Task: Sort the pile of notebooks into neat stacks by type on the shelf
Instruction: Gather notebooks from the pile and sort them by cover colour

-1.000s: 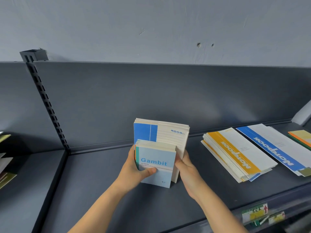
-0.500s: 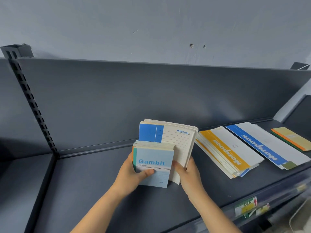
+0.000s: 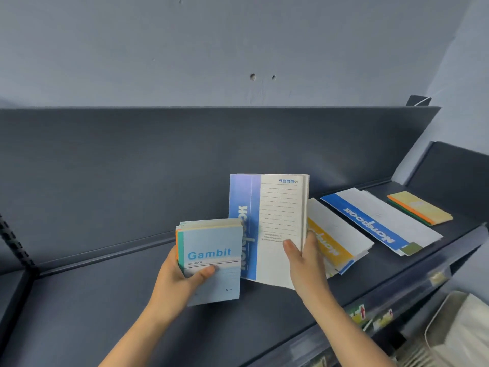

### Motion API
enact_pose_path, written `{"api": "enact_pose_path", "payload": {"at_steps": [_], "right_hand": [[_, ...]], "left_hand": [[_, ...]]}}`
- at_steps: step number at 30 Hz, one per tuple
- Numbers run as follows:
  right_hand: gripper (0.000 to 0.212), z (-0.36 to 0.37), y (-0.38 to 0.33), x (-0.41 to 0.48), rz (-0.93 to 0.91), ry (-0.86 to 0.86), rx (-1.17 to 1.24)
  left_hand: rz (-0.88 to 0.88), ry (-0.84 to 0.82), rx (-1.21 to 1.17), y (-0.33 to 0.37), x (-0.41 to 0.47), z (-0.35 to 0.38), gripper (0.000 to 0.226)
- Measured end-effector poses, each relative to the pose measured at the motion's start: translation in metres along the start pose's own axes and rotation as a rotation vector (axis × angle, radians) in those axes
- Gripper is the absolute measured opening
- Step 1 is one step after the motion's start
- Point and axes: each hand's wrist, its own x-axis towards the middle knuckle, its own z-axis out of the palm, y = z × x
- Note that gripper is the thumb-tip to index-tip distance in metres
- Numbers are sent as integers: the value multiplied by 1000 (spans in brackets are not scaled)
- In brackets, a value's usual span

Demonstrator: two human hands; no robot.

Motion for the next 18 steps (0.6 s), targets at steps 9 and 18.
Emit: {"api": "enact_pose_path", "payload": {"at_steps": [9, 18], "right_hand": [[15, -120, -1, 78, 15, -156, -4], [22, -183, 29, 167, 275, -455, -36]], "left_hand": [[-93, 147, -211, 59, 13, 91, 29], [-208, 247, -299, 80, 18, 165, 23]]}}
